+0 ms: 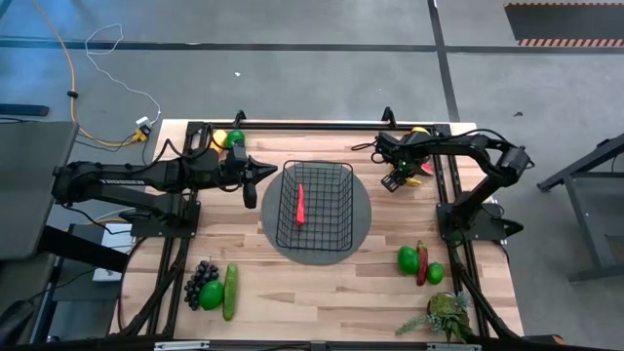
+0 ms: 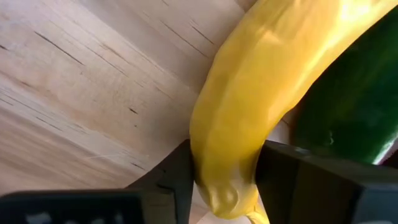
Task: Build produce basket
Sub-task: Put the yellow banana into the black wire basket
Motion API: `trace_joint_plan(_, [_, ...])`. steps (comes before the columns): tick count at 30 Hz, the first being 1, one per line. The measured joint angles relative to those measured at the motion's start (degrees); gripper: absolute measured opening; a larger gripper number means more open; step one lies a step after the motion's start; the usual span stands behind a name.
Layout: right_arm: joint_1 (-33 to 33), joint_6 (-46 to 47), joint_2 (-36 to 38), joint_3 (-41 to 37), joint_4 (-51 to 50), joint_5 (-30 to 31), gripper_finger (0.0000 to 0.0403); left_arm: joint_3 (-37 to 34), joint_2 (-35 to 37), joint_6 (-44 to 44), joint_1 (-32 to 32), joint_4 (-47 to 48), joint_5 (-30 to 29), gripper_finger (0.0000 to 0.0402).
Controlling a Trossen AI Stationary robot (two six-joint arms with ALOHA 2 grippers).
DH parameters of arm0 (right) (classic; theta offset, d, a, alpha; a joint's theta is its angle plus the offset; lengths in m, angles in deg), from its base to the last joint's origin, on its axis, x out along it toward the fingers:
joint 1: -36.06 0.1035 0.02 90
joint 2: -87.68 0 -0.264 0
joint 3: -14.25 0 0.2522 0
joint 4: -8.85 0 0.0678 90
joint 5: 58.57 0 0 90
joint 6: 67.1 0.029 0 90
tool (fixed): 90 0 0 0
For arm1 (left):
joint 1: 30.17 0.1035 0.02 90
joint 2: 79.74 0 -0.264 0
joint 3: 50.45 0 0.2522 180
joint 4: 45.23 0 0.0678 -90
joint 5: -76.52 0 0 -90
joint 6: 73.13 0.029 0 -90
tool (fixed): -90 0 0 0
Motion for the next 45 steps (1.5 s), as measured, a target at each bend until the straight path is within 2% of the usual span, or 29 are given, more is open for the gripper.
trace_joint_plan(8, [0.1,0.0,1.7,0.0,-0.7,-0.6,0.0113,0.0,0.0,0.9,0.0,0.0,0.0,0.0000])
trace_joint_plan(16, [0.0,-0.3,12.9,0.0,3.5,-1.4,0.0113,0.0,0.0,2.6,0.0,0.0,-1.7,0.0000])
trace_joint_plan(20, [0.1,2.3,20.3,0.0,9.2,-5.6,0.0113,0.0,0.0,2.6,0.0,0.0,-1.7,0.0000])
trace_joint_plan(25, [0.1,10.0,28.4,0.0,18.0,-12.4,0.0113,0.0,0.0,2.6,0.0,0.0,-2.9,0.0000])
trace_joint_plan(29, [2.1,13.8,32.7,0.0,27.0,-16.2,0.0113,0.0,0.0,2.6,0.0,0.0,-4.6,0.0000])
trace_joint_plan(33, [6.1,15.1,34.4,0.0,35.8,-17.0,0.0113,0.0,0.0,2.6,0.0,-2.7,-4.7,0.0000])
trace_joint_plan(36, [9.9,14.8,34.4,0.0,43.2,-19.0,0.0113,1.0,0.0,2.6,0.0,-7.5,-1.4,0.0000])
trace_joint_plan(39, [14.3,13.7,34.3,0.0,49.8,-20.6,0.0113,3.4,0.0,4.4,0.0,-10.9,4.3,0.0000])
trace_joint_plan(42, [19.0,11.0,34.3,0.0,54.1,-20.8,0.0113,6.5,0.0,6.9,0.0,-11.3,9.7,0.0000])
trace_joint_plan(45, [23.9,7.1,34.3,0.0,56.1,-20.8,0.0113,9.1,-0.8,7.0,-0.1,-11.4,11.7,0.0000])
